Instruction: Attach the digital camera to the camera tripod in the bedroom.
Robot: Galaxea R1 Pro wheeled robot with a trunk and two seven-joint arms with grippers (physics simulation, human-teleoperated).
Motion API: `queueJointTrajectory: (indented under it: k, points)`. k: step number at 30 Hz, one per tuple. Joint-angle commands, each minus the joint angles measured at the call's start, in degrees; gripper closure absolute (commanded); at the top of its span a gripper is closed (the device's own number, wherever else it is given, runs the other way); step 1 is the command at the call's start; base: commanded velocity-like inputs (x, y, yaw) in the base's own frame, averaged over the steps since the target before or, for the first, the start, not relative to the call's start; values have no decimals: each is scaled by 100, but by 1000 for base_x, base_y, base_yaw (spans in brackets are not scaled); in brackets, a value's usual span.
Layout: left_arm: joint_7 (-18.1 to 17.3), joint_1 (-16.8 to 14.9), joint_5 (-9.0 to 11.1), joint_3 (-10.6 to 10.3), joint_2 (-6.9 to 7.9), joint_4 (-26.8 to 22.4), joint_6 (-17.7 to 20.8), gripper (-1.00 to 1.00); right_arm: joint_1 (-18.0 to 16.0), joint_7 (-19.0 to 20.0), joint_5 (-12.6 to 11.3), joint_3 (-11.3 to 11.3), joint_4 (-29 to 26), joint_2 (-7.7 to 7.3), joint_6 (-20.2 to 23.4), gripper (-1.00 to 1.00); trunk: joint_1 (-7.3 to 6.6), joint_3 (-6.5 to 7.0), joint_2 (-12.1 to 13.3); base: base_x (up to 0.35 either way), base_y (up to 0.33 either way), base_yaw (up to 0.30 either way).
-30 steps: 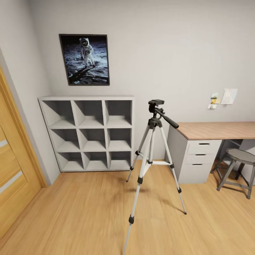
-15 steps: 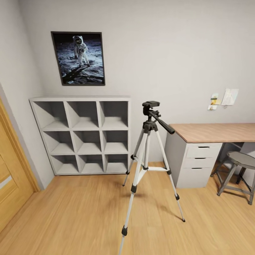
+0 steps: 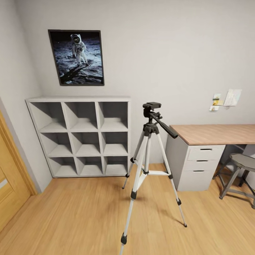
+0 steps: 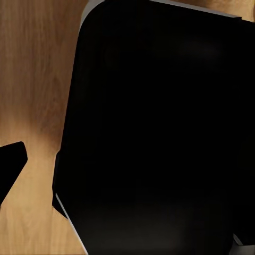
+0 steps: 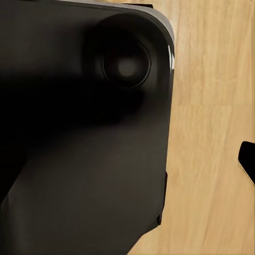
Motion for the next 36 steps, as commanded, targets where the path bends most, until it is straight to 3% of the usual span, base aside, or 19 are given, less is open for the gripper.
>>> queueJointTrajectory:
  k: [1,26,36]
  points:
    - [5,1,34,6,-1,-5,-3,-100,0,3,9,6,0,-1,-19,-100,3,-4,-2,293,0,0]
    - [5,1,27,6,-9,-5,-3,-100,0,-6,9,5,0,-1,-27,-100,3,-4,-2,303,0,0]
    - [5,1,30,6,-9,-5,-3,-100,0,-6,9,5,1,-1,-27,-100,3,-4,-2,82,0,0]
